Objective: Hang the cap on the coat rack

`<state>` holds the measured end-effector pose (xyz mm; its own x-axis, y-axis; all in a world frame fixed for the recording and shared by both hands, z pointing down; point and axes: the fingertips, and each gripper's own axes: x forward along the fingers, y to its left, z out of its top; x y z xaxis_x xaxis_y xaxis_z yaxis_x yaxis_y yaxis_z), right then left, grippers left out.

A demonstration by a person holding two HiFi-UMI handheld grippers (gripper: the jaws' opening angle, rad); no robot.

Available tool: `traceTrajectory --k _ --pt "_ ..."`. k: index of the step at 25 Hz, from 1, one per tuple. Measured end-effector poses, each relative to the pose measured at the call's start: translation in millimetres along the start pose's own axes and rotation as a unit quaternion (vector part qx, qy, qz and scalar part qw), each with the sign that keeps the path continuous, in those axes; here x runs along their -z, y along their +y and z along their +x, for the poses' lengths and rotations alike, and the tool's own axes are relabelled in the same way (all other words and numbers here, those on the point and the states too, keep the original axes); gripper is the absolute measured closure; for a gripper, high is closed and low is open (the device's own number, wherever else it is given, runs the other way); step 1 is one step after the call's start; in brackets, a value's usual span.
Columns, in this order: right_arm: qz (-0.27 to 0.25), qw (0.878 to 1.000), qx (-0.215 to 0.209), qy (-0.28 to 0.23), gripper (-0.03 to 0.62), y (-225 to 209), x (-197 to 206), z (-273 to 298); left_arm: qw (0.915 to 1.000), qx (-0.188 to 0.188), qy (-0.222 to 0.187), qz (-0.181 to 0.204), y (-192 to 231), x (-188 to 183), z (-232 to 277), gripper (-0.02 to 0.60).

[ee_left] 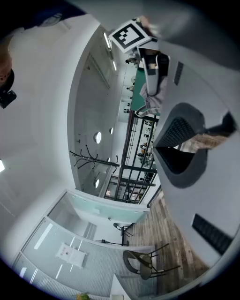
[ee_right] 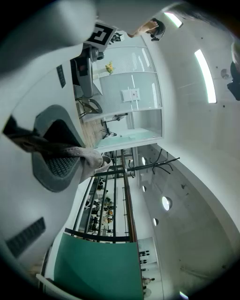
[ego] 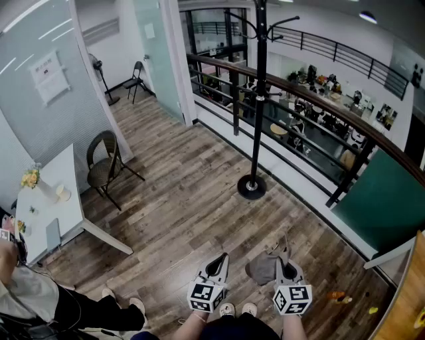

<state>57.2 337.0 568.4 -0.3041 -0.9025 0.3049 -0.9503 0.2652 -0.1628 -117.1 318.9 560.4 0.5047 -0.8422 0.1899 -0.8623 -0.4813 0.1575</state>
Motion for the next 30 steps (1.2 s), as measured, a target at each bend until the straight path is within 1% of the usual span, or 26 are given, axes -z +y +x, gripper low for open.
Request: traceTrajectory --k 4,6,9,12,17,20,23,27,30 --pt "-0.015 1.0 -0.002 0.009 0.579 12 6 -6 1.0 0.005 -0.006 0.001 -3 -3 -6 0.578" --pt "-0.023 1.0 -0.004 0.007 0.579 18 4 -7 1.0 0.004 -0.006 0.002 -2 -3 -9 0.578" --pt "-0.025 1.0 0.004 -0.001 0.579 17 -2 -10 0.9999 0.01 -0.006 0.001 -5 -6 -9 0.578" --pt "-0.02 1.0 0.015 0.0 0.577 12 -1 -12 0.9998 0.018 -0.008 0.001 -9 -7 -10 0.578" --pt "0.015 1.0 0.026 -0.01 0.576 7 2 -12 0.9994 0.034 -0.002 0.012 -7 -3 -8 0.578" --pt "0.015 0.999 0.025 -0.013 0.576 11 6 -9 0.9993 0.036 0.006 0.006 -3 5 -7 0.578" --pt "0.011 1.0 0.027 -0.003 0.574 13 11 -4 0.999 0.041 0.015 0.005 -4 7 -5 0.578" --pt "0.0 0.999 0.037 0.007 0.574 2 10 13 0.9992 0.035 0.012 0.013 3 9 9 0.578" --pt "0.009 0.999 0.039 0.002 0.574 -15 1 31 0.9993 0.033 0.016 0.011 8 7 29 0.578"
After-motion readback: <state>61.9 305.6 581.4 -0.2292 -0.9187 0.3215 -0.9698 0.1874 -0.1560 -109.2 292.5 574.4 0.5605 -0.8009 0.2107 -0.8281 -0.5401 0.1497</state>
